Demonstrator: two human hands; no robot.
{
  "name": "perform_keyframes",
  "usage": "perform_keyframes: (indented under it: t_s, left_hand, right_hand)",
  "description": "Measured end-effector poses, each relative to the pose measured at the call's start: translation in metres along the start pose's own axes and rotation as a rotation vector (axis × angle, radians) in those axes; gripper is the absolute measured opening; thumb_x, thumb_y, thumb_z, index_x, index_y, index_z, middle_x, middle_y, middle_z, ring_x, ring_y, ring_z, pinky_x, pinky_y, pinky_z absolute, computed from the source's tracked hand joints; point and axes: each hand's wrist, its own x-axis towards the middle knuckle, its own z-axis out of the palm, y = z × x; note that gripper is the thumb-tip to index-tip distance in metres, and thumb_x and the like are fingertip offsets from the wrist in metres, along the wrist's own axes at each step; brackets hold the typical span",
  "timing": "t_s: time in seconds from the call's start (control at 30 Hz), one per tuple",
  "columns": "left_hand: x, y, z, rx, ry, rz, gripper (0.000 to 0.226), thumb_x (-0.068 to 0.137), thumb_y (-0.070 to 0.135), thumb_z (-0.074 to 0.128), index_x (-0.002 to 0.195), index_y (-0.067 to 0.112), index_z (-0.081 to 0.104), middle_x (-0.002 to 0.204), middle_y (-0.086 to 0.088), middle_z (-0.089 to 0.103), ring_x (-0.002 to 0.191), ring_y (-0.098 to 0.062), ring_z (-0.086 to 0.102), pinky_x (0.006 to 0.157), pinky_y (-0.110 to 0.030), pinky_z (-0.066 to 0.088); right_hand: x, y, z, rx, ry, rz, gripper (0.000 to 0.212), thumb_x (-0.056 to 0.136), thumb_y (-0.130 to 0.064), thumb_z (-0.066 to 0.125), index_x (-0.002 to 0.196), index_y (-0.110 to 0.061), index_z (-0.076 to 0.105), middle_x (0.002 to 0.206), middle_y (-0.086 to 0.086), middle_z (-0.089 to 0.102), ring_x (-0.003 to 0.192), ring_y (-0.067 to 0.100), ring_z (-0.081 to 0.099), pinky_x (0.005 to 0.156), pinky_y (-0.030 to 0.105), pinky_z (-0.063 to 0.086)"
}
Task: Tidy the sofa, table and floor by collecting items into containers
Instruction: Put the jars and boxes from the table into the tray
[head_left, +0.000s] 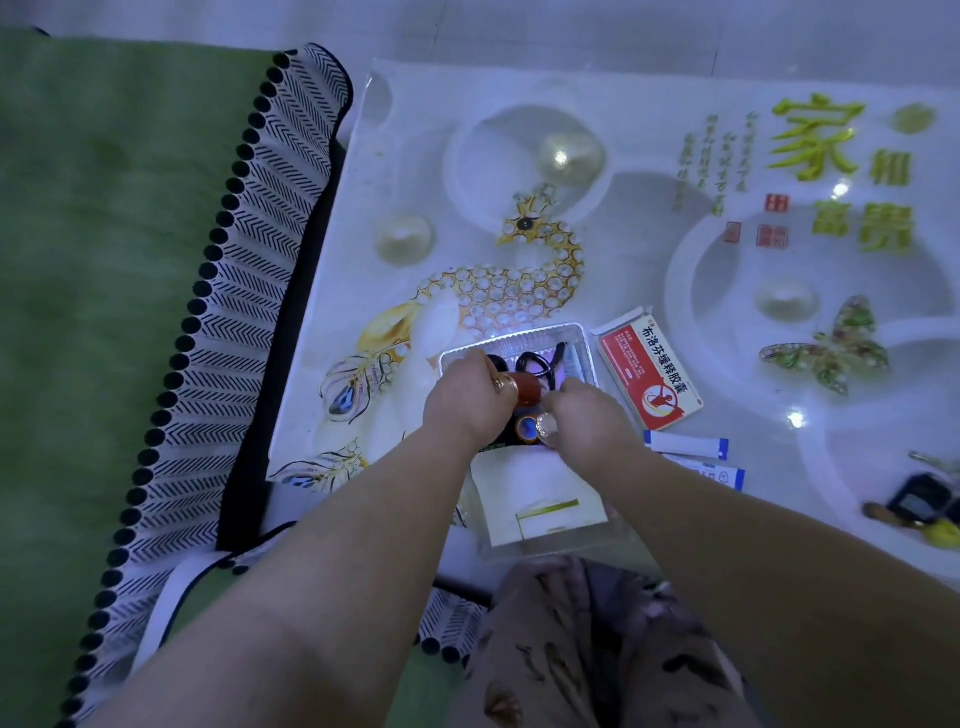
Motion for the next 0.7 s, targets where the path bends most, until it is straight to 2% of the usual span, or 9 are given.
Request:
perform_keyframes:
  t_s: [0.13,0.33,0.4,0.5,0.6,0.63,0.7]
  left_hand:
    - [0.001,0.003,0.001,0.028,0.028,-0.013,0.015,0.087,0.026,0.052,0.097,0.016,0.048,0.101,-0.007,0.061,0.091,-0.03,0.06,0.063,-0.029,0.036]
    - [0.004,0.01,0.012,0.056,-0.021,0.02,0.024,0.085,0.028,0.057,0.101,0.011,0.051,0.097,-0.009,0.062,0.092,-0.029,0.059,0.063,-0.029,0.036]
    - [0.005,0.014,0.016,0.067,-0.024,0.015,0.029,0.085,0.029,0.059,0.105,0.009,0.052,0.103,-0.01,0.062,0.094,-0.029,0.058,0.065,-0.029,0.036]
    - [0.009,0.015,0.022,0.091,-0.078,0.021,0.029,0.086,0.028,0.06,0.108,0.01,0.054,0.111,-0.01,0.06,0.097,-0.028,0.058,0.071,-0.03,0.038]
    - [0.01,0.019,0.025,0.132,-0.106,0.057,0.024,0.089,0.019,0.053,0.112,0.012,0.056,0.116,-0.011,0.06,0.103,-0.029,0.057,0.092,-0.038,0.045]
    - [0.009,0.021,0.024,0.152,-0.097,0.067,0.026,0.089,0.016,0.051,0.115,0.013,0.056,0.118,-0.012,0.06,0.106,-0.029,0.057,0.095,-0.039,0.044]
    - [0.006,0.025,0.02,0.164,-0.063,0.08,0.031,0.091,0.01,0.046,0.121,0.011,0.054,0.12,-0.012,0.058,0.11,-0.03,0.055,0.089,-0.037,0.045]
  right_hand:
    - [-0.001,0.011,0.0,0.051,0.01,-0.013,0.033,0.088,-0.018,0.059,0.121,-0.014,0.06,0.113,0.008,0.055,0.102,0.028,0.057,0.08,0.034,0.046]
    - [0.0,0.009,0.003,0.027,0.026,-0.077,0.025,0.089,-0.015,0.055,0.113,-0.015,0.063,0.105,0.007,0.054,0.099,0.027,0.055,0.067,0.029,0.037]
    - [0.0,0.013,0.007,0.043,0.03,-0.104,0.029,0.089,-0.015,0.056,0.117,-0.018,0.061,0.105,0.006,0.053,0.102,0.025,0.053,0.07,0.031,0.042]
    - [-0.005,0.02,0.008,0.149,0.023,-0.132,0.046,0.088,-0.008,0.053,0.13,-0.027,0.053,0.112,0.004,0.056,0.109,0.023,0.052,0.077,0.032,0.045]
    - [-0.012,0.023,0.004,0.277,0.084,-0.112,0.049,0.086,-0.001,0.046,0.128,-0.025,0.055,0.115,0.004,0.06,0.111,0.025,0.054,0.08,0.034,0.047]
    - [-0.015,0.025,0.001,0.299,0.121,-0.083,0.049,0.085,0.0,0.046,0.127,-0.024,0.057,0.115,0.005,0.061,0.111,0.025,0.054,0.081,0.035,0.048]
    - [-0.019,0.031,-0.001,0.317,0.171,-0.02,0.051,0.083,0.004,0.046,0.125,-0.021,0.059,0.117,0.005,0.061,0.112,0.025,0.053,0.083,0.036,0.047]
